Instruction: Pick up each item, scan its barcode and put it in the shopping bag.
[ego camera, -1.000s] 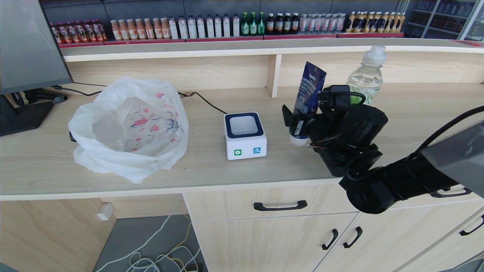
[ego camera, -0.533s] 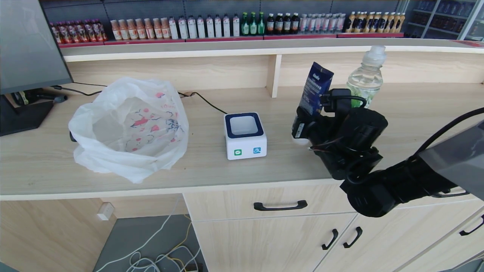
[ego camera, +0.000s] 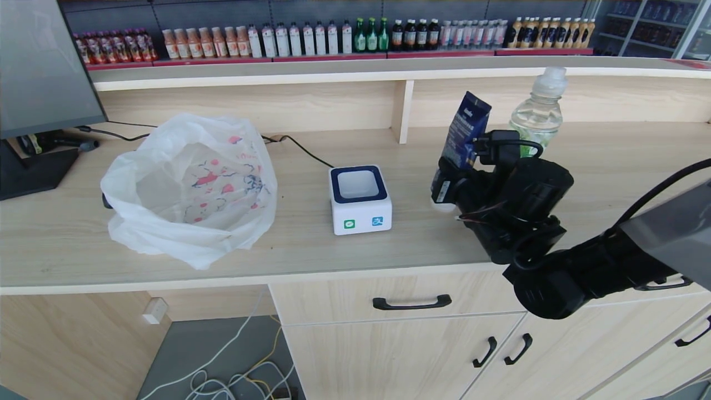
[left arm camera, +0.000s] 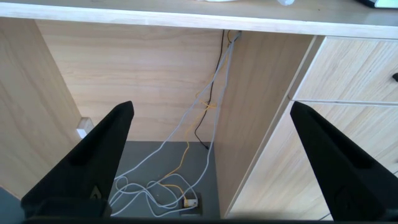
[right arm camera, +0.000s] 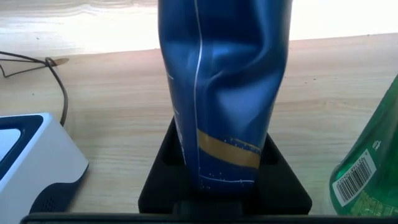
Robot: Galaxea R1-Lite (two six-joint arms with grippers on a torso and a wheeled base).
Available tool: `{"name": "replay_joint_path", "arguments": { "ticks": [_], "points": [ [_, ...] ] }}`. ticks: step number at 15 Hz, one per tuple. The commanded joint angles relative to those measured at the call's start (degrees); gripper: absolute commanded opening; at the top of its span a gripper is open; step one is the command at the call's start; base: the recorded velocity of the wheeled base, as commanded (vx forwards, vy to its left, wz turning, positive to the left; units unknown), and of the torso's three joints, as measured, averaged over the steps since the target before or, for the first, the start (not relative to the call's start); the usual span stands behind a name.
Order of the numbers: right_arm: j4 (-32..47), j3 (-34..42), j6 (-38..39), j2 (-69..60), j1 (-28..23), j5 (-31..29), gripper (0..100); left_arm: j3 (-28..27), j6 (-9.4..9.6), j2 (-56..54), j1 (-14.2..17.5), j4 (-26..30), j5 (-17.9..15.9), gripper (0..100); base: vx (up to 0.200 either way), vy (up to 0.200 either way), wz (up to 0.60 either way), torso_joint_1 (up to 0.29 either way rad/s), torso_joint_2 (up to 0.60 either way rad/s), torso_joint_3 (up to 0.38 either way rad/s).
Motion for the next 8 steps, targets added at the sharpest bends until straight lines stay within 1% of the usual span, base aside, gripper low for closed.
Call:
{"name": "replay_joint_path", "arguments": {
  "ticks": [1,5,8],
  "points": [
    [-0.19,-0.08,-0.02,-0.63,0.1,0.04,0,0.0,-0.04,-0.02,0.05,0.0,0.0,100,0.0,0.0,0.0,0.0,0.0,0.0],
    [-0.19,0.18,-0.02,-3.97,0.36,0.3,0,0.0,-0.04,-0.02,0.05,0.0,0.0,100,0.0,0.0,0.0,0.0,0.0,0.0],
    [-0.01,0.18,-0.02,-6.78,2.38,1.27,0,0.0,-0.04,-0.02,-0.04,0.0,0.0,100,0.0,0.0,0.0,0.0,0.0,0.0]
  ]
}}
